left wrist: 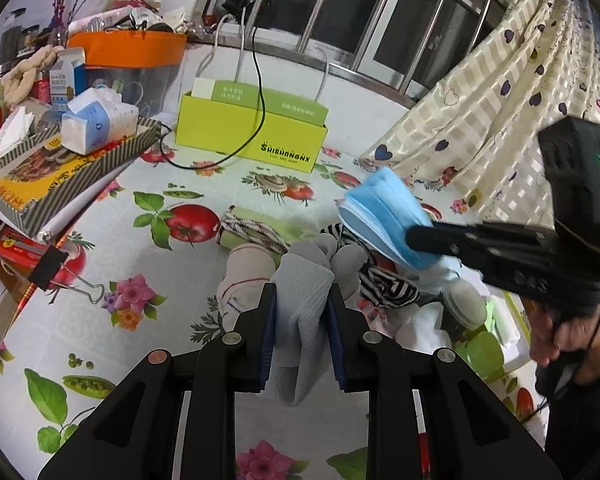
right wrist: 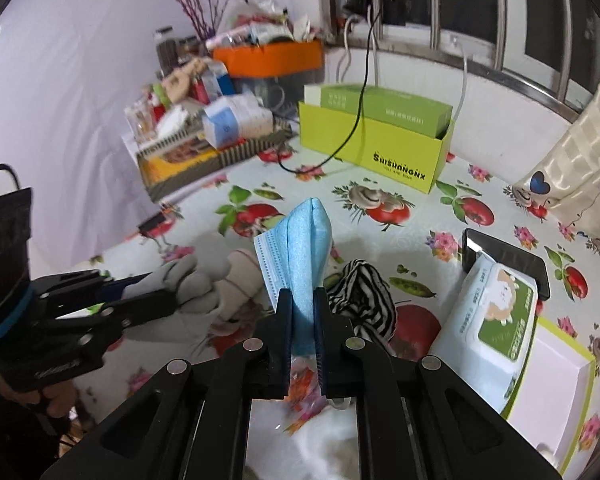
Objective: Organize soft objects
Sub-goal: 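Grasp the grey glove with the left gripper while the right gripper grasps the blue mask, then carry the blue mask into the white box with the right gripper and release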
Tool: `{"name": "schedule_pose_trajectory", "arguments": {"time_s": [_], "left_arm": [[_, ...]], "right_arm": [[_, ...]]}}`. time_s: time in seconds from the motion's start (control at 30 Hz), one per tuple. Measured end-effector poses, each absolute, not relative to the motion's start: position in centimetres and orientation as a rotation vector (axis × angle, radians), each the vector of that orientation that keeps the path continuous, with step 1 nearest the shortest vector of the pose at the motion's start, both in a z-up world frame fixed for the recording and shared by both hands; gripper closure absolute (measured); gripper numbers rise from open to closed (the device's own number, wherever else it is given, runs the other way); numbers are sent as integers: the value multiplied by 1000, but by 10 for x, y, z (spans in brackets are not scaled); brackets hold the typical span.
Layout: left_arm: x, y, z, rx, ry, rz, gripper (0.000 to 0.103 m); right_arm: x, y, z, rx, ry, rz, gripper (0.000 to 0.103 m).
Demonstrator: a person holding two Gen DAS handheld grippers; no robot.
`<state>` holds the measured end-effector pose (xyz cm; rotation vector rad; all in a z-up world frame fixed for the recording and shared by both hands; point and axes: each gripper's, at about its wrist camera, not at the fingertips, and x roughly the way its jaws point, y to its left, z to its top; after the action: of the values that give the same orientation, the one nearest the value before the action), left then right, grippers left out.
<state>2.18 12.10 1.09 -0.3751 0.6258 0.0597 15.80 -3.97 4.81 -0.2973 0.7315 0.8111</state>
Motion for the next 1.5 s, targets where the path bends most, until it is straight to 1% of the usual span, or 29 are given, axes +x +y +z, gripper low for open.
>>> {"name": "schedule_pose_trajectory", "arguments": {"time_s": [0.23,0.53,0.9,1.5], "left_arm": [[21,107,25,-357,612,64,78],[27,87,36,-326,610,47,78],[41,66,49,-281,610,28,78],[85,-4,70,-204,618,-66,78]], "right_arm": [[133,-66,56,-231,692,813,94],[121,-90,60,-192,671,797,94],[123,-122,65,-148,643,771,94],[138,-213,68,-24,600,664,94]]}}
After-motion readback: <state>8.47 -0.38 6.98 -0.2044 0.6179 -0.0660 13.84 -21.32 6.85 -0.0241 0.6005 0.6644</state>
